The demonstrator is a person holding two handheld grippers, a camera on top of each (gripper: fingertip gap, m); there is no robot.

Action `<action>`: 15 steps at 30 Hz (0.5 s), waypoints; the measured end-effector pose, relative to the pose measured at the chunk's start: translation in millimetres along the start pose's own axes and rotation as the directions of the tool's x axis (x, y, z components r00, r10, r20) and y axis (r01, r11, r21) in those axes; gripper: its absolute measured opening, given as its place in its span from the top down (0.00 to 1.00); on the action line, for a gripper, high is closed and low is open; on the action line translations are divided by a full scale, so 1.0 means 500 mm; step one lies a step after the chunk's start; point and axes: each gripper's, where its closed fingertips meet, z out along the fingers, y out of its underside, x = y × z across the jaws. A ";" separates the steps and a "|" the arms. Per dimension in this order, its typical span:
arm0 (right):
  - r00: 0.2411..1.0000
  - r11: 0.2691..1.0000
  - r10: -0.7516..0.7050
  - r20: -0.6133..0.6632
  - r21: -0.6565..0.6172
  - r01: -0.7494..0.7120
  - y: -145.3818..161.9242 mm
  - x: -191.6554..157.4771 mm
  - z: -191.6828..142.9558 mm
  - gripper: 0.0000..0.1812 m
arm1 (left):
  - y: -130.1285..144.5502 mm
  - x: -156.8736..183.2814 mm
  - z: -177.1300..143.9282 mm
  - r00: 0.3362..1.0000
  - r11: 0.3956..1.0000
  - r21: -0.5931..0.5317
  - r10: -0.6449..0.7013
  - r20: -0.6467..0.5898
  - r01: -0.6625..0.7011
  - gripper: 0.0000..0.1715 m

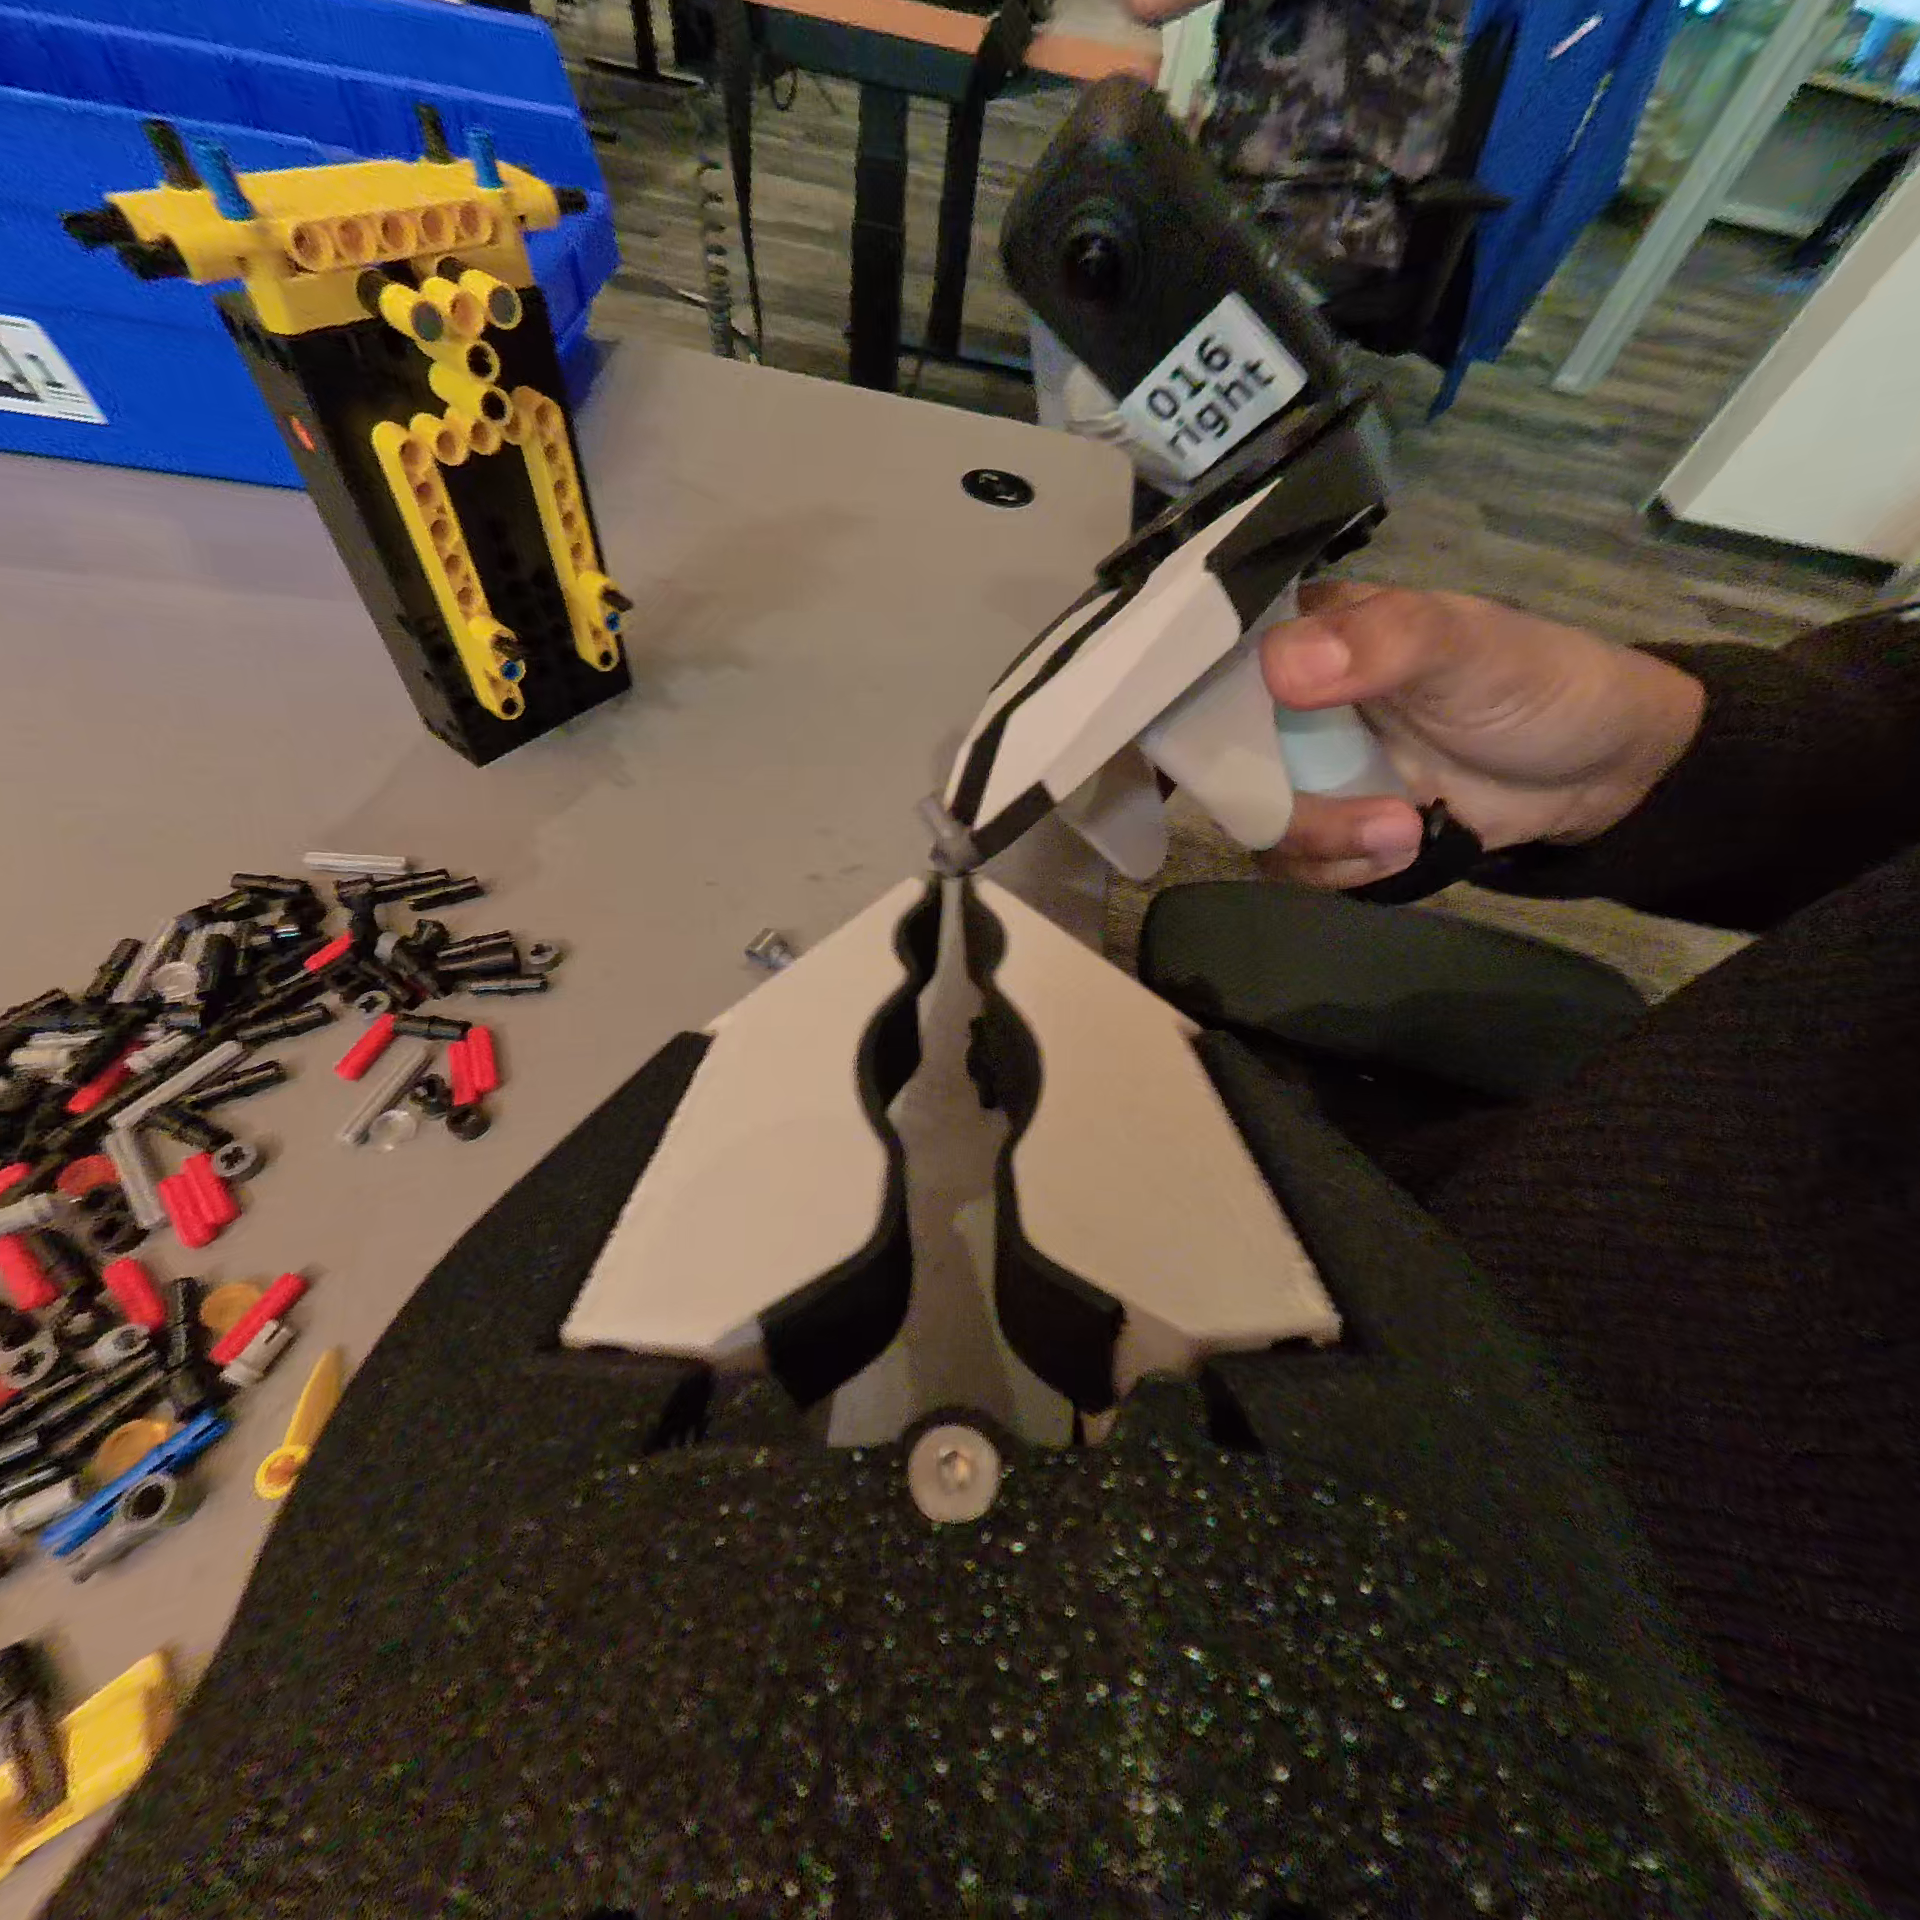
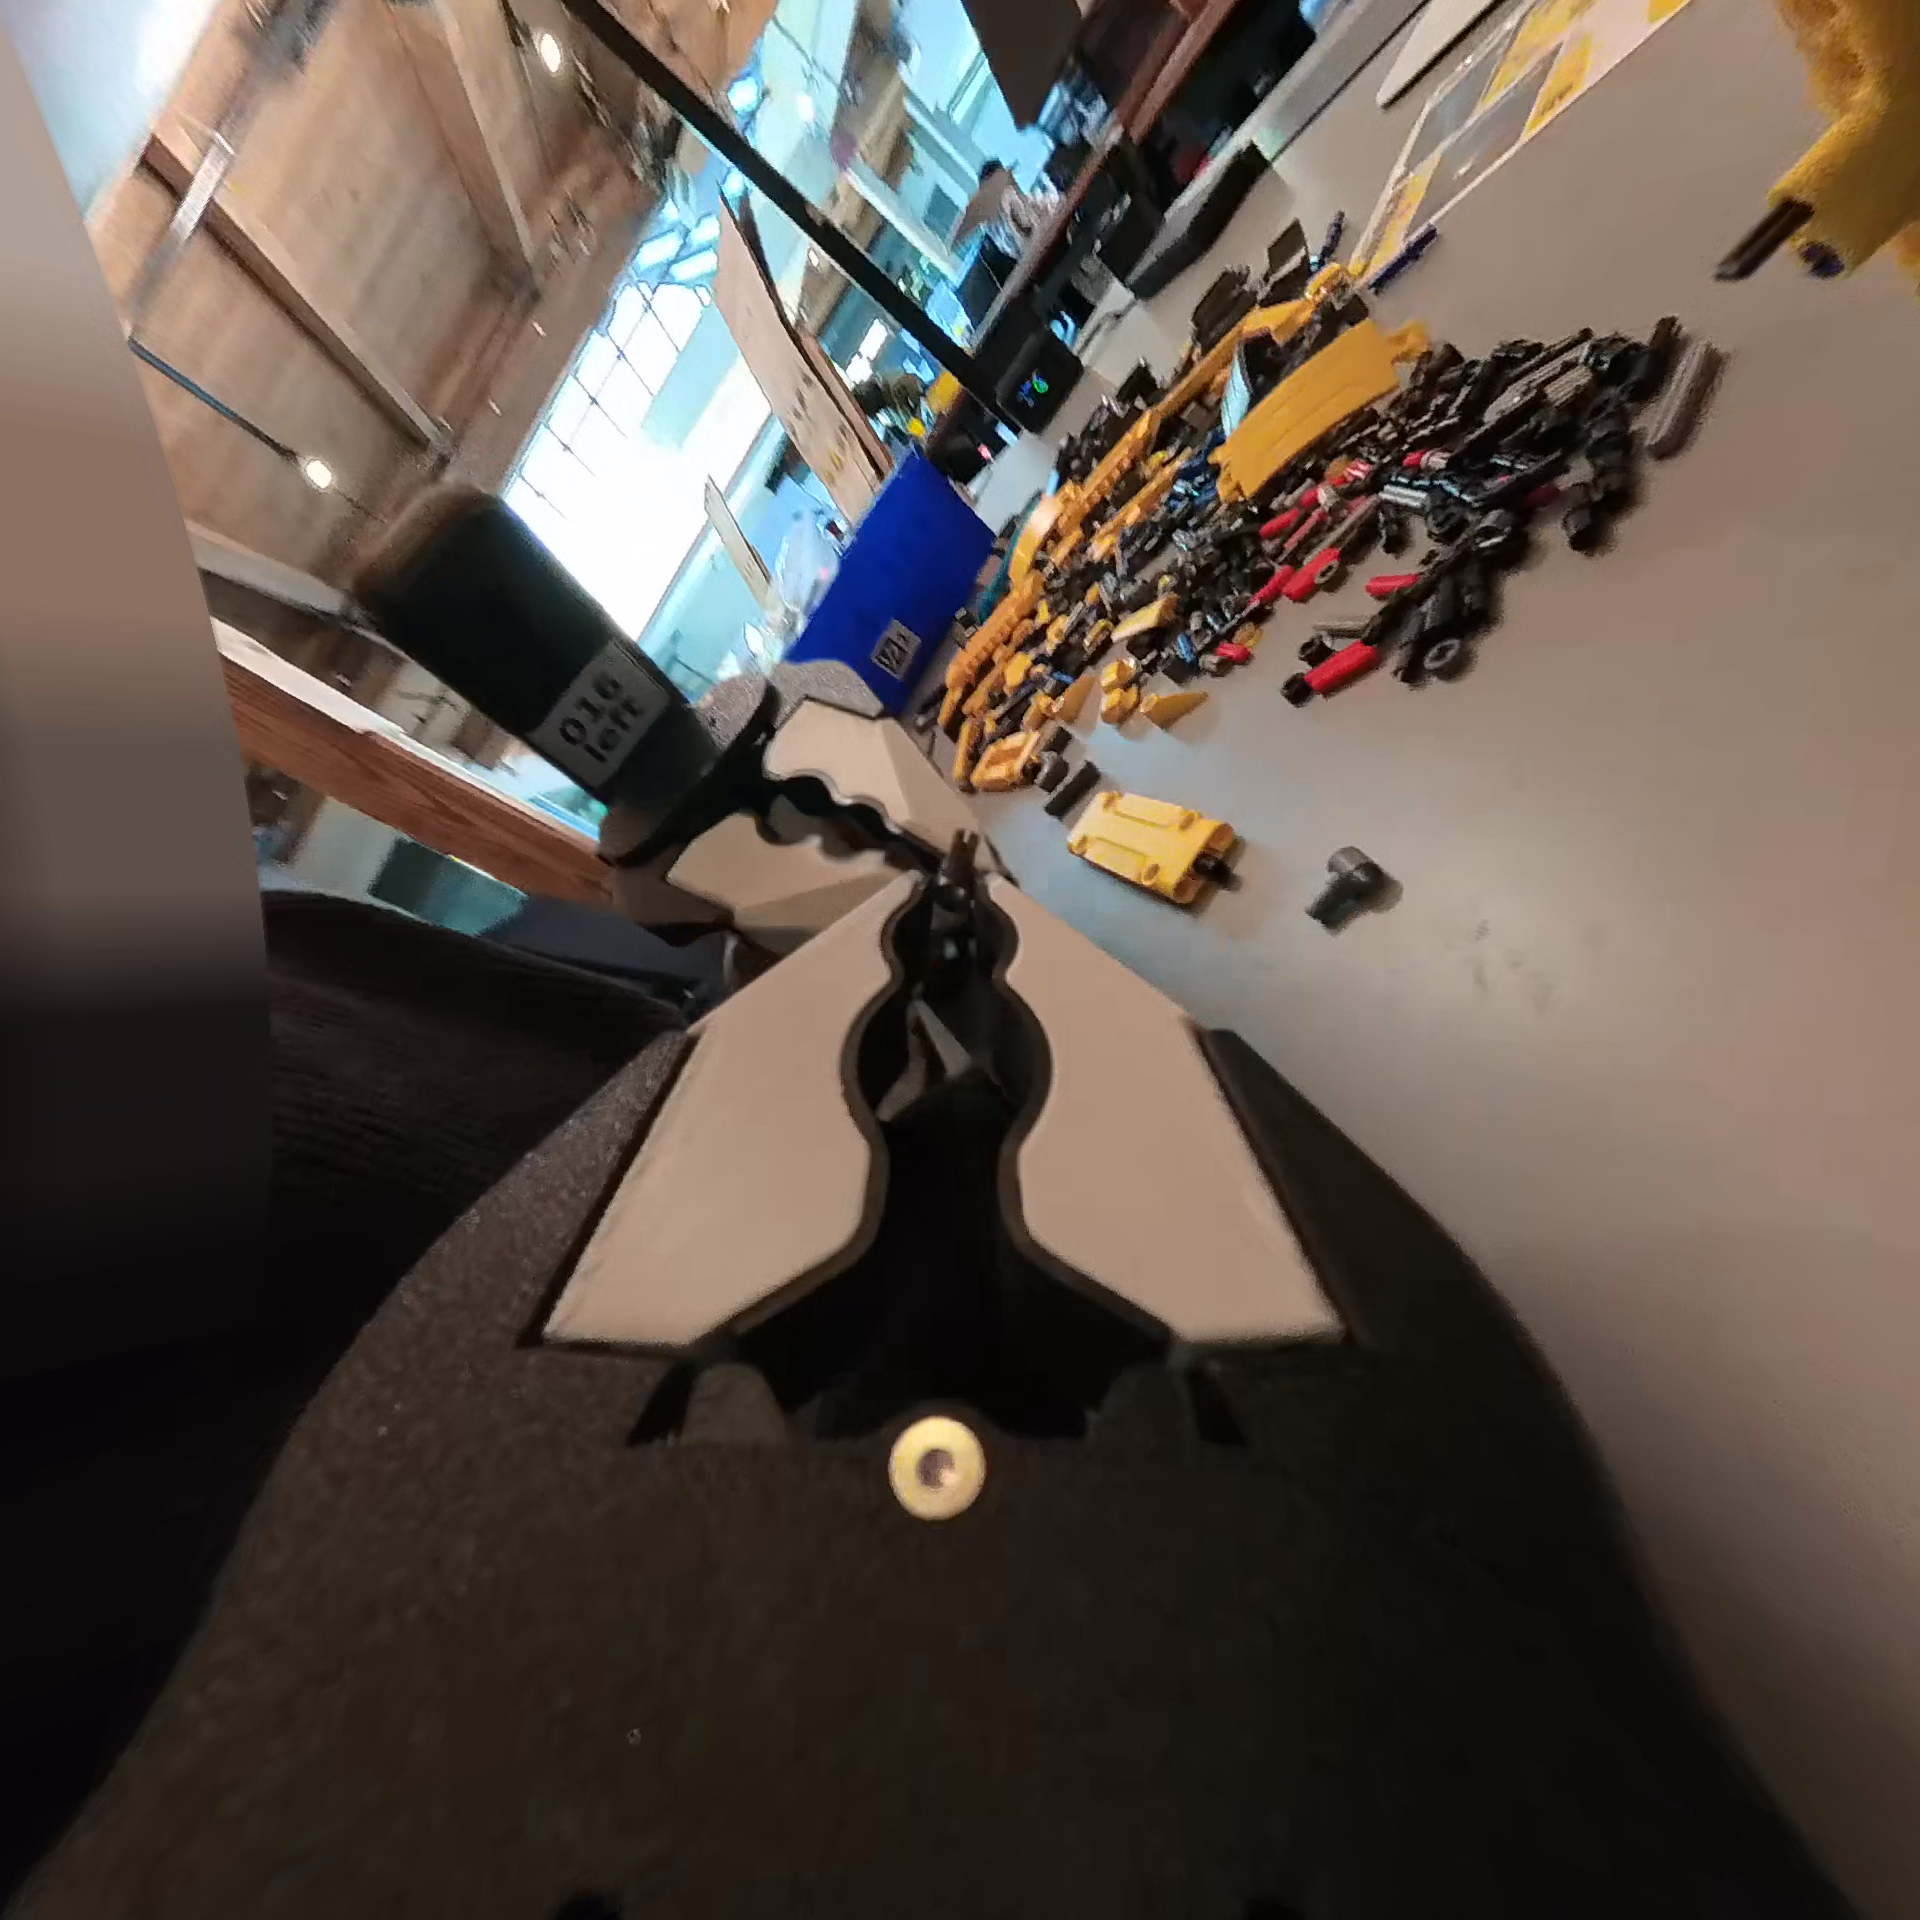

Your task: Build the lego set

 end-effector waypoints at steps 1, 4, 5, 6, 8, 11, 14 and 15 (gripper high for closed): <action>1.000 1.000 -0.018 -0.022 -0.025 0.018 0.003 0.004 -0.003 0.96 | 0.000 -0.003 -0.002 1.000 1.000 0.002 0.014 0.012 -0.014 1.00; 0.995 0.992 -0.066 -0.074 -0.109 0.058 0.020 0.016 -0.007 0.96 | 0.005 0.001 -0.003 1.000 1.000 -0.016 0.016 -0.010 -0.016 1.00; 0.994 0.990 -0.076 -0.079 -0.125 0.065 0.024 0.017 -0.006 0.96 | 0.005 0.000 -0.003 1.000 1.000 -0.015 0.018 -0.006 -0.018 1.00; 0.993 0.989 -0.086 -0.086 -0.128 0.075 0.024 0.020 -0.006 0.96 | 0.007 0.000 -0.001 1.000 1.000 -0.021 0.017 -0.003 -0.018 1.00; 0.992 0.990 -0.087 -0.093 -0.117 0.076 0.020 0.026 -0.007 0.96 | 0.009 0.000 0.001 1.000 0.999 -0.029 0.016 -0.005 -0.016 1.00; 0.988 0.988 -0.124 -0.094 -0.106 0.114 0.011 0.028 -0.013 0.96 | 0.010 -0.005 -0.002 1.000 0.999 -0.031 -0.011 -0.012 0.011 1.00; 0.916 0.924 -0.348 -0.200 -0.236 0.300 0.025 0.047 -0.023 0.97 | 0.010 -0.003 -0.010 0.985 0.989 -0.026 -0.144 -0.092 0.143 0.97; 0.856 0.870 -0.460 -0.236 -0.312 0.382 0.031 0.054 -0.025 0.96 | 0.007 0.000 -0.012 0.967 0.977 -0.022 -0.213 -0.140 0.212 0.95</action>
